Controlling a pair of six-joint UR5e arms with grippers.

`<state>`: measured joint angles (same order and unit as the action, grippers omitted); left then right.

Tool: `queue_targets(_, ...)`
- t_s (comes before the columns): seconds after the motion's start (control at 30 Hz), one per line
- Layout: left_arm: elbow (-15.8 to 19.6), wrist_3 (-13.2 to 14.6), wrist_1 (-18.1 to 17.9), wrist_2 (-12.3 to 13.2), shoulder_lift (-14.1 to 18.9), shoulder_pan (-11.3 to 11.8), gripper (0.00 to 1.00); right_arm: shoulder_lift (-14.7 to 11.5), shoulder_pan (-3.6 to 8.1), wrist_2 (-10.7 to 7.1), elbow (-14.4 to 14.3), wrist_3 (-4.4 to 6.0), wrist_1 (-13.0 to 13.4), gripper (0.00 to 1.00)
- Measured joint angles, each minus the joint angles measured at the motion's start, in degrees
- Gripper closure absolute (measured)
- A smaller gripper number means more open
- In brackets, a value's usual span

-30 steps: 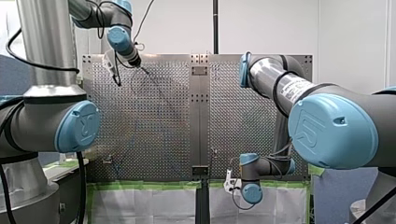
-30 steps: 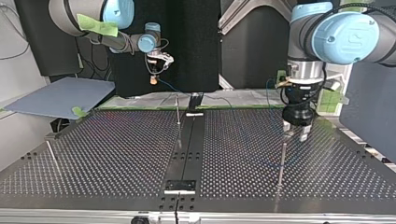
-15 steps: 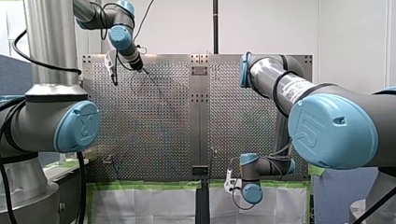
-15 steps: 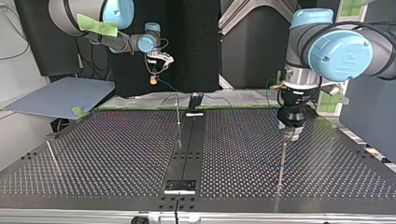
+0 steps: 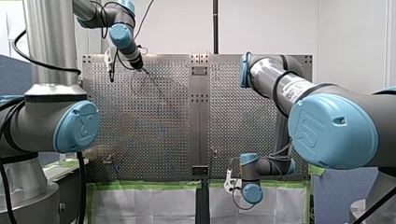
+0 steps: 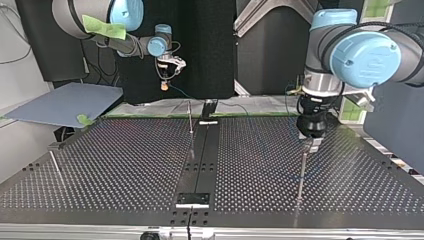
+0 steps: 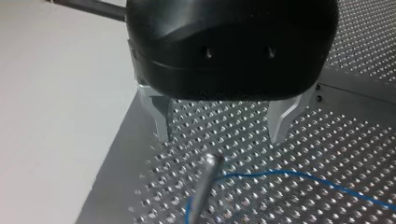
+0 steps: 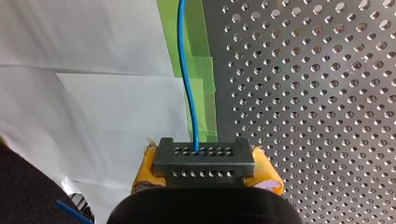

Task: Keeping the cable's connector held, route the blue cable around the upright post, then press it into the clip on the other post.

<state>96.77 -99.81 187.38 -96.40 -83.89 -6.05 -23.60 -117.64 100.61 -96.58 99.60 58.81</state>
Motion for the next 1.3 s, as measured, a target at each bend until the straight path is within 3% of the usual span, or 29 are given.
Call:
queue_targets(0.33,-1.9,5.6,1.2,0.1,0.0,-0.1,0.0,0.0,0.0,-0.11,0.0,0.05,0.0,1.0)
queue_targets(0.57,-1.9,8.8,2.0,-1.9,-0.1,-0.2,0.0,0.0,0.02,-0.2,0.0,0.4,0.0,1.0)
queue_targets(1.3,-1.9,9.0,2.9,-5.9,-0.1,-1.2,0.0,0.0,-0.06,-0.41,0.0,0.44,-0.2,1.0)
